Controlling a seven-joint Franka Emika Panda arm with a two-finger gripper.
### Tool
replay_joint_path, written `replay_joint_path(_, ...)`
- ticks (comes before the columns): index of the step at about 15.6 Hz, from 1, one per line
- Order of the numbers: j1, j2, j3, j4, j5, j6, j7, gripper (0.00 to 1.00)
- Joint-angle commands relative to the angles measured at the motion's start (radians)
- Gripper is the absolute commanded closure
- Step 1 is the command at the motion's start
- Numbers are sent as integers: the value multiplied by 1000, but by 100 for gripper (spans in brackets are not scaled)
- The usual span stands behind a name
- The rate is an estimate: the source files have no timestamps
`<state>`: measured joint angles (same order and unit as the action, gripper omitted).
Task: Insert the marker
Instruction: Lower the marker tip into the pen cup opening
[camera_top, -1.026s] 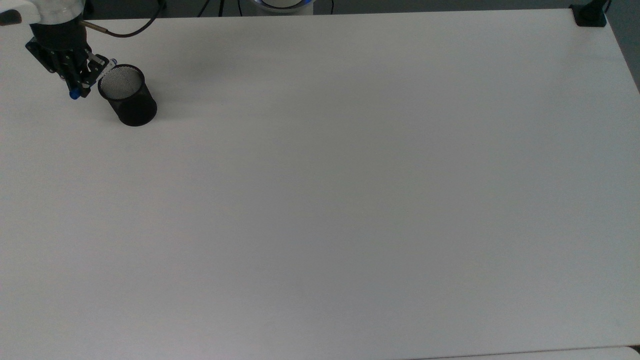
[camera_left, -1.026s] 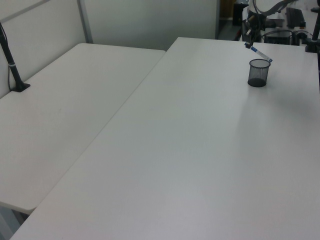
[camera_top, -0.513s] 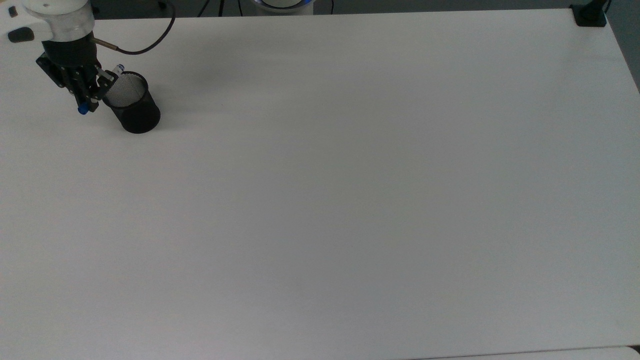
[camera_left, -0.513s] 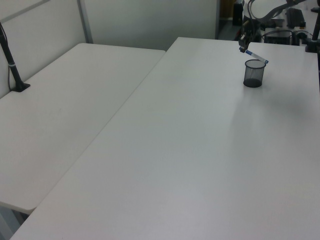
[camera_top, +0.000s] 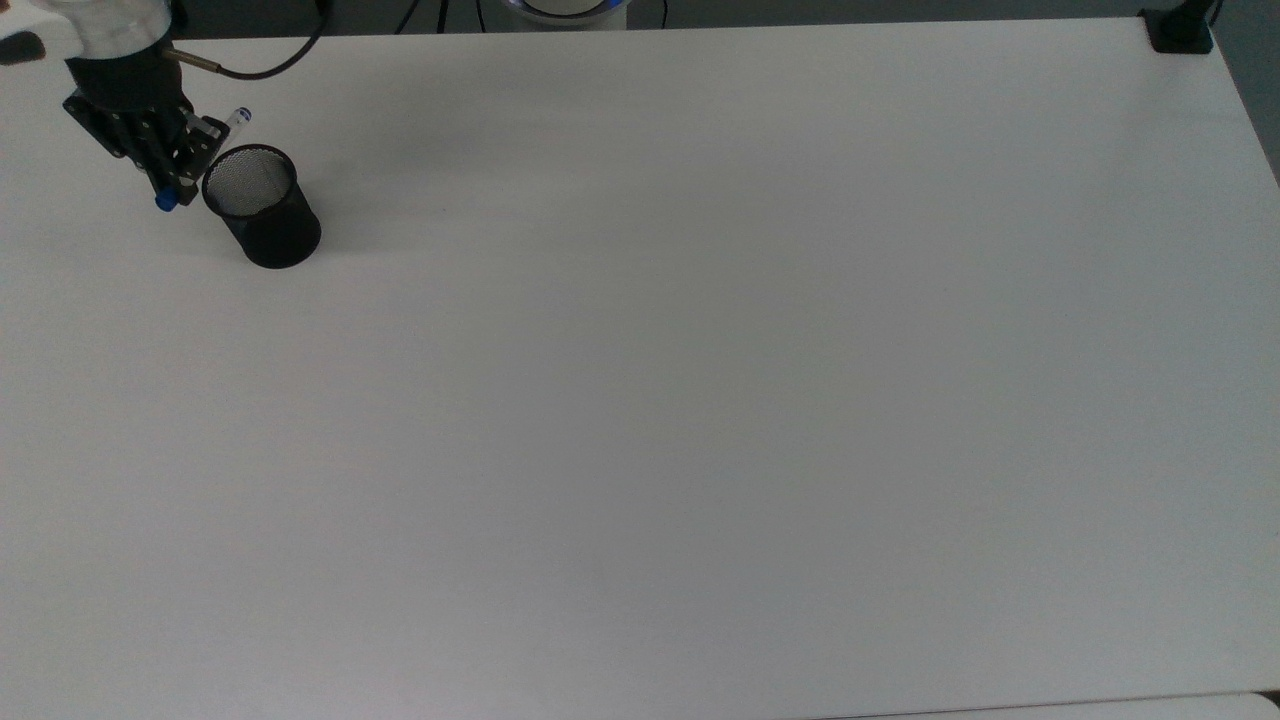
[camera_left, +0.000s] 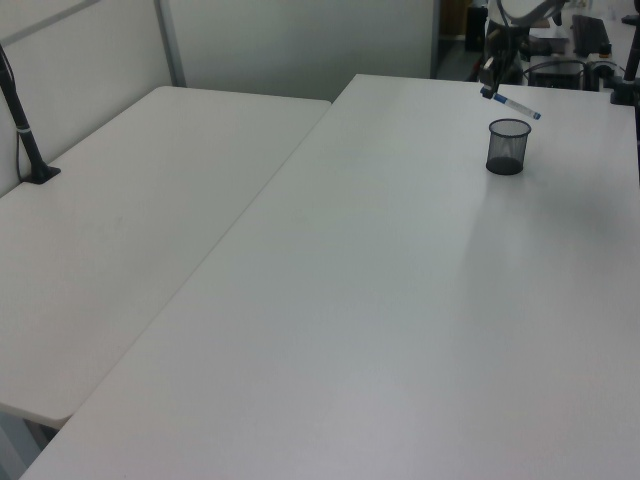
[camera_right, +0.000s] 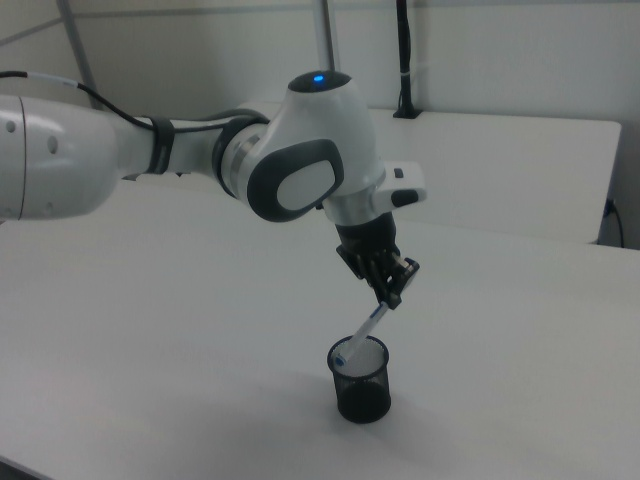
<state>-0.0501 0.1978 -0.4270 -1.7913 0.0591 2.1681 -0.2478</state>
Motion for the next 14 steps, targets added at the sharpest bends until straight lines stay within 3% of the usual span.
replay_joint_path(1,4,-3,-9,21,48,-30,-41,100)
replay_joint_path(7,15,20,-7,-5,56,105,-30,100)
replay_joint_path(14,18,34,-4,-23,44,116,-47,100)
